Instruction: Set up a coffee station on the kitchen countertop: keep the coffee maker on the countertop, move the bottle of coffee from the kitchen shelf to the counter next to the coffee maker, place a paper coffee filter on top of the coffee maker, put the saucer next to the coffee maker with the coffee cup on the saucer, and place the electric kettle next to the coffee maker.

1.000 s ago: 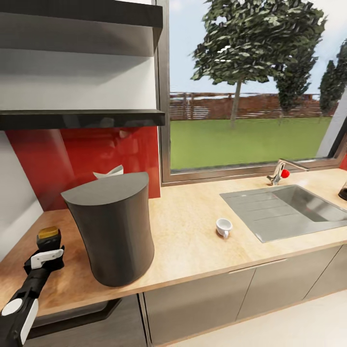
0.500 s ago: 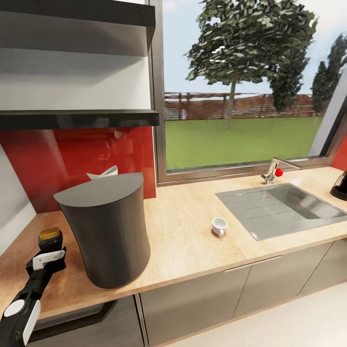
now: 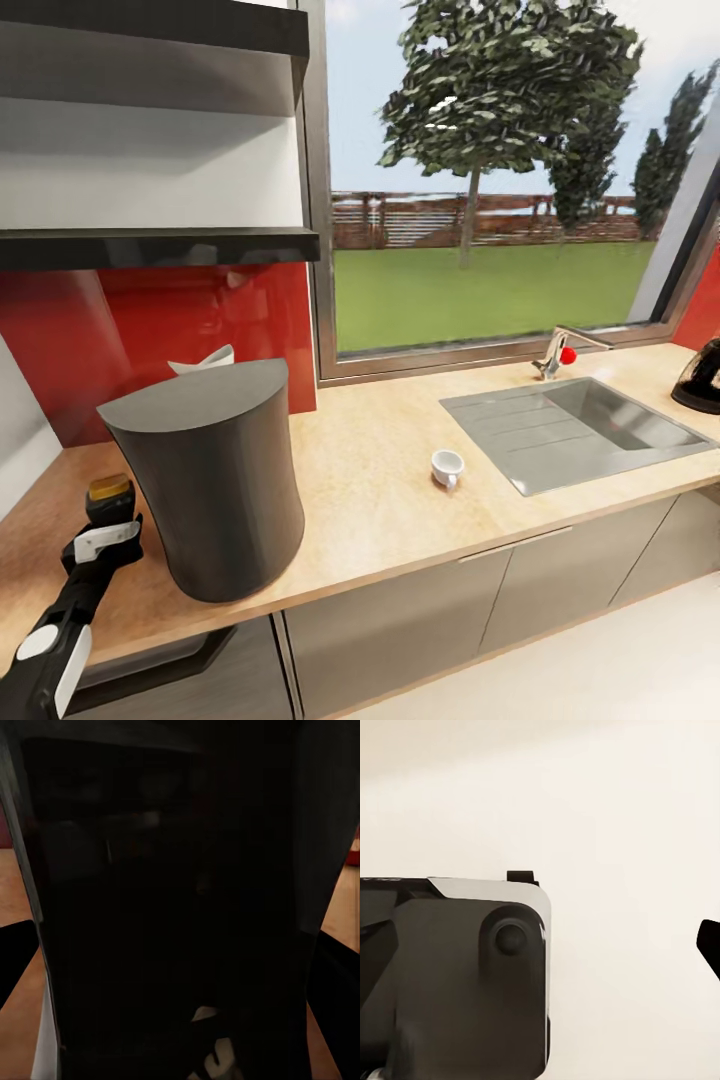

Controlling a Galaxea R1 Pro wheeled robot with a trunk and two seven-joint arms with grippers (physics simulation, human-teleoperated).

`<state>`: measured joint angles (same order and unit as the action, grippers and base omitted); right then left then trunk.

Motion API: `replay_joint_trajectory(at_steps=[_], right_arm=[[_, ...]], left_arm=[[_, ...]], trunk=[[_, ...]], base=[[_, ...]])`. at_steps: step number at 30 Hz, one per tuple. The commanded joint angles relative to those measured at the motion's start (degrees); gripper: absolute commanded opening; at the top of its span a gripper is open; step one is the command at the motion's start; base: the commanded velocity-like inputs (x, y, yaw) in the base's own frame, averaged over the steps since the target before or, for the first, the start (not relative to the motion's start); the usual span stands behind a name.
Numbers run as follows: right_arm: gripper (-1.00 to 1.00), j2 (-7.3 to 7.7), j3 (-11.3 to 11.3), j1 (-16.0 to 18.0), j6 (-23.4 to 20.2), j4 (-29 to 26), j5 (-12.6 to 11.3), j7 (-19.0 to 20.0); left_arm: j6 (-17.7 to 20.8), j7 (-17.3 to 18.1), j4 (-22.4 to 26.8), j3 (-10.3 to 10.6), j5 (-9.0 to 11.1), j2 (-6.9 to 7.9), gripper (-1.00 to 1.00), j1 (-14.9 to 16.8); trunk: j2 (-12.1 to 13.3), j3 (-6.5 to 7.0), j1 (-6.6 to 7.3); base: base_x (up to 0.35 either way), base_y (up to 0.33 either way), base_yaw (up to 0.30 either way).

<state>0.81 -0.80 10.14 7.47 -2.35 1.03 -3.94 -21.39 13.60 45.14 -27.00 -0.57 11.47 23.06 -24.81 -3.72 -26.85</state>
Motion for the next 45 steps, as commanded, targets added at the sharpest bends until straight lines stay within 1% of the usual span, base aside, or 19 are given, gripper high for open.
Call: replay_joint_trajectory(at_steps=[1, 5, 19, 20, 45], right_arm=[[1.0, -0.01, -0.08, 0.05, 0.17, 0.06, 0.11, -0.18], [1.0, 0.06, -0.1, 0.05, 0.17, 0.06, 0.11, -0.19], [1.0, 0.07, -0.34, 0.05, 0.17, 0.15, 0.15, -0.19], [1.0, 0.07, -0.34, 0.05, 0.17, 0.15, 0.13, -0.19], [1.0, 0.07, -0.26, 0.05, 0.17, 0.15, 0.11, -0.19]], left_arm=[[-0.59, 0.46, -0.51, -0.25, -0.05, -0.04, -1.0, 0.1], [-1.34, 0.46, -1.67, -0.12, -0.05, -0.06, -1.0, 0.1], [-1.37, 0.46, -1.9, 0.01, -0.13, -0.05, -1.0, 0.1], [-1.37, 0.48, -1.9, 0.01, -0.13, -0.05, 1.0, 0.08], [-1.55, 0.81, -1.78, -0.25, -0.05, 0.13, 1.0, 0.06]], trunk=[[-0.12, -0.12, -0.03], [-0.12, -0.12, -0.03], [-0.12, -0.12, -0.03], [-0.12, -0.12, -0.03], [-0.12, -0.12, -0.03]], base=[[0.0, 0.0, -0.015], [0.0, 0.0, -0.005], [0.0, 0.0, 0.0], [0.0, 0.0, 0.0], [0.0, 0.0, 0.0]])
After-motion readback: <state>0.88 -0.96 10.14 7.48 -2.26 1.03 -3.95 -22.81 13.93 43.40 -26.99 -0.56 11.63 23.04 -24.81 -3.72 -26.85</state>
